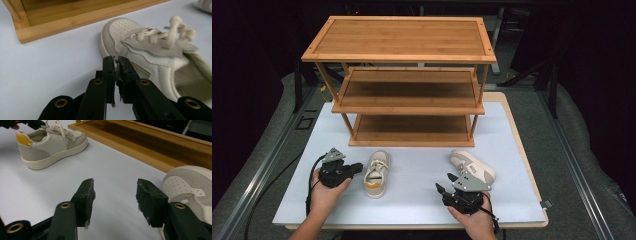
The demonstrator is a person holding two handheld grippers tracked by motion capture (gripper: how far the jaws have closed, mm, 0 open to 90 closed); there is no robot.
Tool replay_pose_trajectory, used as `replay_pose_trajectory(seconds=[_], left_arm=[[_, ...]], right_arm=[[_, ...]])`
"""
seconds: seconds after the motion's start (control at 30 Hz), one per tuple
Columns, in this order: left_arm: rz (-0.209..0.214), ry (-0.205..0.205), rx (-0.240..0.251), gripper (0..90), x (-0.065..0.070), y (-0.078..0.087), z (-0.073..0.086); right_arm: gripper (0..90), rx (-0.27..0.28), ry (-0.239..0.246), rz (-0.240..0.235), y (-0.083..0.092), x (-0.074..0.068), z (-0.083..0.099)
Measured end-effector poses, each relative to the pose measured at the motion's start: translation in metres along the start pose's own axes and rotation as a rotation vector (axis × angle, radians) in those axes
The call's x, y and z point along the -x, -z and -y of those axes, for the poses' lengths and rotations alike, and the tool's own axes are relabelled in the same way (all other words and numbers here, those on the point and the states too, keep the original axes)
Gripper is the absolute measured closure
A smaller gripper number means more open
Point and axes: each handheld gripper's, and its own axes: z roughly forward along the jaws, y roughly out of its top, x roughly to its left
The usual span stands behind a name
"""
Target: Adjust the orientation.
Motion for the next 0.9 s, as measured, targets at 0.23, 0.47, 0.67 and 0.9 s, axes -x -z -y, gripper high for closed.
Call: replay_pose_trajectory(seconds=[0.23, 0.47, 0.67, 0.9], left_arm=[[0.022, -0.022, 0.002, 77.4, 0.01, 0.01, 0.006], [0.018, -0.049, -0.016, 69.0, 0.018, 0.016, 0.013], [0.025, -0.047, -0.011, 64.3, 0.017, 0.021, 0.017], [0.024, -0.043, -0.004, 62.6, 0.016, 0.017, 0.016]], right_arm=[[49.4, -0.01, 0.017, 0.006, 0.009, 0.007, -0.001], [49.2, 0.005, 0.007, 0.052, 0.02, 0.015, -0.003], [46.9, 0.01, -0.013, 0.09, 0.029, 0.028, -0.003], [46.9, 0.029, -0.068, 0.107, 0.039, 0.048, 0.001]])
